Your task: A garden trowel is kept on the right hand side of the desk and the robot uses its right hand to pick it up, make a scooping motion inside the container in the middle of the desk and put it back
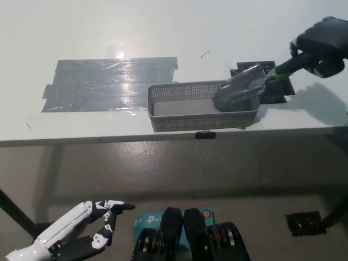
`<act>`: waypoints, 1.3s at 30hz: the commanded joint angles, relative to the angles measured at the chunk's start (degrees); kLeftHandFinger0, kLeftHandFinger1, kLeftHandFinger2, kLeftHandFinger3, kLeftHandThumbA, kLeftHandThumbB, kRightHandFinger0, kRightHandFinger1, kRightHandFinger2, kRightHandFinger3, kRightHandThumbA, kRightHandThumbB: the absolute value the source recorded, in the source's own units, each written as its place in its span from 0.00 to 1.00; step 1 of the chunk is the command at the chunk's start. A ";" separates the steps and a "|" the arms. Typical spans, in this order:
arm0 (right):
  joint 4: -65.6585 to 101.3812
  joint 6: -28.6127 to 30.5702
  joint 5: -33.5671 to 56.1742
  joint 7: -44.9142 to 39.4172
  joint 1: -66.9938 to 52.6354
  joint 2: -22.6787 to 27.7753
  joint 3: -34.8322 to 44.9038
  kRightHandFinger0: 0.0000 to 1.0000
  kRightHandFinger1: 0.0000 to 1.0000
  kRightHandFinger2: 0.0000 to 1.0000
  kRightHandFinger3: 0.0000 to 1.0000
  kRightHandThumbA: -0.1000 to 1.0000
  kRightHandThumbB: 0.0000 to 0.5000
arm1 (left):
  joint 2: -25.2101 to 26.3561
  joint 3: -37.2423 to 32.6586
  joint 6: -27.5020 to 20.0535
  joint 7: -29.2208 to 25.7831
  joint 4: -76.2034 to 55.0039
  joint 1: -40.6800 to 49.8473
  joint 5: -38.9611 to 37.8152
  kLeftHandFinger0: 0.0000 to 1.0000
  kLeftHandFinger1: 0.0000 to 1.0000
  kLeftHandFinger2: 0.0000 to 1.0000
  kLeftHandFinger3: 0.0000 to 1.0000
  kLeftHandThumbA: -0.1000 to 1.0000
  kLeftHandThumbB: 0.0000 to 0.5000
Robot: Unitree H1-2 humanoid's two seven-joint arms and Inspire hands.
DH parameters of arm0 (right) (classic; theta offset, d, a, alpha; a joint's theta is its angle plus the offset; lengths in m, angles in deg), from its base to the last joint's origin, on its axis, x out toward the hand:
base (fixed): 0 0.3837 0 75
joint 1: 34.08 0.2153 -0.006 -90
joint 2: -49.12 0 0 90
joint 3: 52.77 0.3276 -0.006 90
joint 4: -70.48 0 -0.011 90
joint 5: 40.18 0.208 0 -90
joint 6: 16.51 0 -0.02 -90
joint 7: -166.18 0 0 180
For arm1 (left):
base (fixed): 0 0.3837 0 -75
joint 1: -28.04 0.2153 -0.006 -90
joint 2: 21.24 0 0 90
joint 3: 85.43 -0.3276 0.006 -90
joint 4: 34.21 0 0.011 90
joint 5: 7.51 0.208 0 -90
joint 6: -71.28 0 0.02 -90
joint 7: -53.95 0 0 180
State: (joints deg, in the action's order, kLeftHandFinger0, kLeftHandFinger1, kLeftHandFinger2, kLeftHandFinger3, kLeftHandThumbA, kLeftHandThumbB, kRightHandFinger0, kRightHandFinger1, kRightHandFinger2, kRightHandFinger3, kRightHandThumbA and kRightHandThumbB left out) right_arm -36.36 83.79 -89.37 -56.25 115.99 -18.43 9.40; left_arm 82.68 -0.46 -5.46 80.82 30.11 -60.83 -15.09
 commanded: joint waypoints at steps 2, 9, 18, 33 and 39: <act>2.67 -1.06 -2.50 -2.02 5.74 0.26 0.20 0.00 0.02 0.28 0.59 0.00 0.00 | 1.63 0.54 1.47 0.40 -2.18 -1.69 -0.32 0.95 0.90 0.83 0.85 1.00 1.00; 2.20 -1.24 -4.71 -1.85 3.61 -0.94 -1.33 0.00 0.02 0.18 0.47 0.00 0.00 | 1.60 0.70 0.90 0.68 -1.96 -2.52 -0.99 0.96 0.89 0.82 0.87 1.00 1.00; 1.59 -1.48 -6.70 -0.78 -0.02 -1.12 -2.83 0.00 0.00 0.08 0.61 0.00 0.00 | 1.83 0.24 1.25 0.90 -2.31 -3.57 -0.52 0.96 0.91 0.83 0.88 1.00 1.00; -2.23 -5.54 -6.59 1.63 -2.41 -7.76 -2.11 0.00 0.13 0.51 0.35 0.00 0.00 | 1.73 -0.67 1.67 1.16 -2.37 -4.02 -0.35 0.97 0.90 0.84 0.92 1.00 0.97; -4.35 -6.27 -7.32 2.29 -0.07 -11.83 -2.69 0.00 0.18 0.52 0.49 0.00 0.00 | 1.53 -1.00 1.01 1.08 -1.89 -4.28 -0.15 0.94 0.89 0.83 0.91 1.00 0.97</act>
State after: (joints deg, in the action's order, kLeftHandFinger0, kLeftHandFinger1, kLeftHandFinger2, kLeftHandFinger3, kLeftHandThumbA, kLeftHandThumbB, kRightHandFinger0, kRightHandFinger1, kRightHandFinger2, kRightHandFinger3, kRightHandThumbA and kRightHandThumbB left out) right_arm -40.61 78.91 -95.65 -56.02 111.19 -29.21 6.49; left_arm 82.78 -1.39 -3.62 80.85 29.86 -64.27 -15.17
